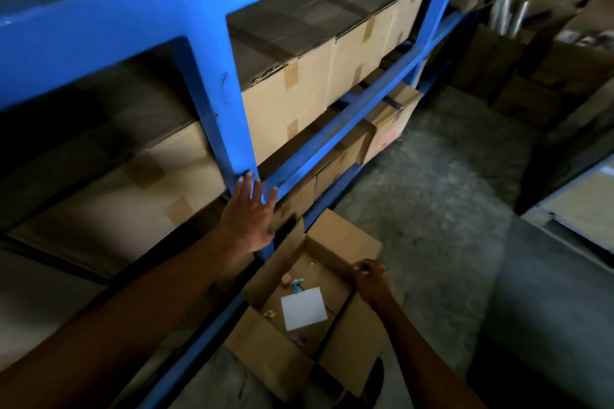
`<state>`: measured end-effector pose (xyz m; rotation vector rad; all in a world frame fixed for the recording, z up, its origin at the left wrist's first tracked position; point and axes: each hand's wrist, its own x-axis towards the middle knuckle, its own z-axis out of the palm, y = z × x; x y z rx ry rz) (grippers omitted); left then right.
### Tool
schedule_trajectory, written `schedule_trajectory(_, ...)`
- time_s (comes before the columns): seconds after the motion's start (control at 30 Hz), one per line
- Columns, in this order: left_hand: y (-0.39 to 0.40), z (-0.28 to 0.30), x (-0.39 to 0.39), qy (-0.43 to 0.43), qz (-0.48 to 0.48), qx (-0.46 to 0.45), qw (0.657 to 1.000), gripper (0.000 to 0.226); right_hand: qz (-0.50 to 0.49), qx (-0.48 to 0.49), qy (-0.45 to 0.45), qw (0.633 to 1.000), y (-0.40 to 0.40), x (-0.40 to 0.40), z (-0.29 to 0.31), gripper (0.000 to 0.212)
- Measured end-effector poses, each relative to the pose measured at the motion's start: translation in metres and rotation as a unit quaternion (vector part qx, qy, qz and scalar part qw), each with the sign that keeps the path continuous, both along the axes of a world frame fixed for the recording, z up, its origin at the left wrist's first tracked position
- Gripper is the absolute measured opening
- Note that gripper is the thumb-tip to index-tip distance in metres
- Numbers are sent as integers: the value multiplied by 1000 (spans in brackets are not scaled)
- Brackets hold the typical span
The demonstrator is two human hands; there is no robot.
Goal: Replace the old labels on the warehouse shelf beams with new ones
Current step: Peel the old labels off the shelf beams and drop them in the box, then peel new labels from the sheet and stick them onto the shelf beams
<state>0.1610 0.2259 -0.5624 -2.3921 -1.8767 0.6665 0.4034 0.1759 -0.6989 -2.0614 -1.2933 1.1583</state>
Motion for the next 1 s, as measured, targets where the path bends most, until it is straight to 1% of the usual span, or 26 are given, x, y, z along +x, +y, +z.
schedule_trajectory(0.1, -3, -2, 39, -63, -26, -42, 997, 79, -19, 4, -49, 999, -18, 39, 18, 20)
schedule_trajectory(0.2, -1, 2, 100, -94, -98, -57, 989, 69, -69, 33, -103, 992, -39, 89, 45, 34)
schedule_trajectory(0.3, -6, 7, 172, -125, -177, -57, 975, 65, -120, 46, -167, 978, -63, 145, 74, 43)
schedule_trajectory(0.37, -15, 9, 230, -170, -228, -59, 957, 65, -164, 46, -205, 964, -87, 193, 93, 43)
schedule_trajectory(0.47, -33, 10, 305, -231, -287, -71, 927, 63, -218, 63, -250, 941, -123, 256, 114, 36)
schedule_trajectory(0.63, -78, 9, 431, -303, -377, -70, 872, 57, -317, 61, -296, 899, -196, 355, 127, 40)
schedule_trajectory(0.7, -99, 4, 480, -318, -405, -82, 853, 57, -356, 45, -304, 882, -227, 390, 122, 40)
schedule_trajectory(0.8, -129, -6, 535, -329, -417, -121, 838, 59, -368, -4, -312, 876, -261, 429, 107, 48)
schedule_trajectory(0.93, -162, -24, 578, -319, -404, -176, 839, 63, -366, -135, -268, 881, -287, 452, 86, 65)
schedule_trajectory(1.0, -178, -32, 595, -328, -356, -222, 846, 65, -346, -149, -267, 887, -291, 456, 78, 69)
